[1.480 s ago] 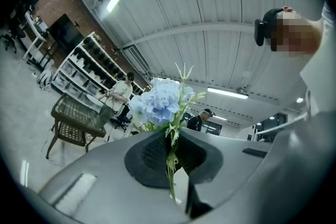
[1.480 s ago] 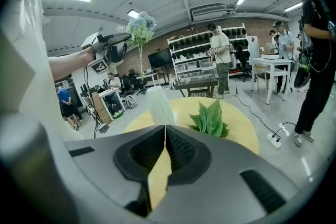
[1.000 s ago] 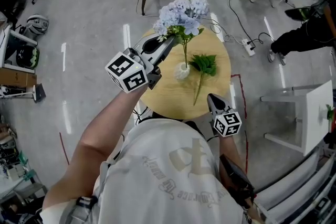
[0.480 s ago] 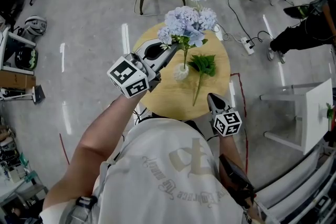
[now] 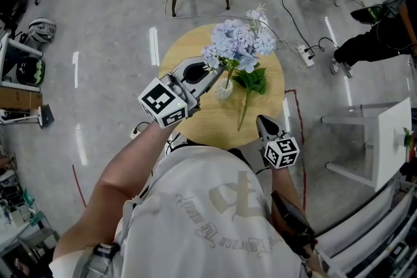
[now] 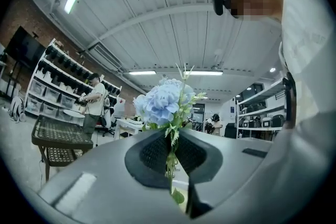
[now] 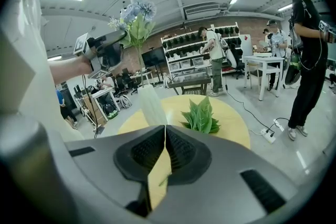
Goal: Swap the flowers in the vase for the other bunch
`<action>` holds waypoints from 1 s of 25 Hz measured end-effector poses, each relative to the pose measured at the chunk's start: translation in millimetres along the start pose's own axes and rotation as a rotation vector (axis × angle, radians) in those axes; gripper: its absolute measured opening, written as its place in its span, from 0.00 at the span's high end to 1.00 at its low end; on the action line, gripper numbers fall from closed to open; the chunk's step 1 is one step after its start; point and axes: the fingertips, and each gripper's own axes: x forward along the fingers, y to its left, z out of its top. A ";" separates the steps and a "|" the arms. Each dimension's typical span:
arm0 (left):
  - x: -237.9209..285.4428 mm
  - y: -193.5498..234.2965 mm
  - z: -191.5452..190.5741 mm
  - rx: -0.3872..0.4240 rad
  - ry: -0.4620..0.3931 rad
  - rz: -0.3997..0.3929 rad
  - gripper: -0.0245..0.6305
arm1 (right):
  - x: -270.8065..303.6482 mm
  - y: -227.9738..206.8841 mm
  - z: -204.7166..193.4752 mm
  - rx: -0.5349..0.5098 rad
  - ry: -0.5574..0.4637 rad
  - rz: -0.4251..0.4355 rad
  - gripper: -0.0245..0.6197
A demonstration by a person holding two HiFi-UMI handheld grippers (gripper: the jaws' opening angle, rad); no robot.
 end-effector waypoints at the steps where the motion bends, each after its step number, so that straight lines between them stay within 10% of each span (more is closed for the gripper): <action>1: -0.6 -1.7 -4.2 0.003 0.003 0.001 0.94 | -0.4 0.2 -1.8 -0.001 0.001 0.001 0.95; 25: -4.3 -1.0 -84.9 0.000 0.123 0.023 0.94 | 0.5 1.7 -7.6 -0.011 0.024 0.012 0.95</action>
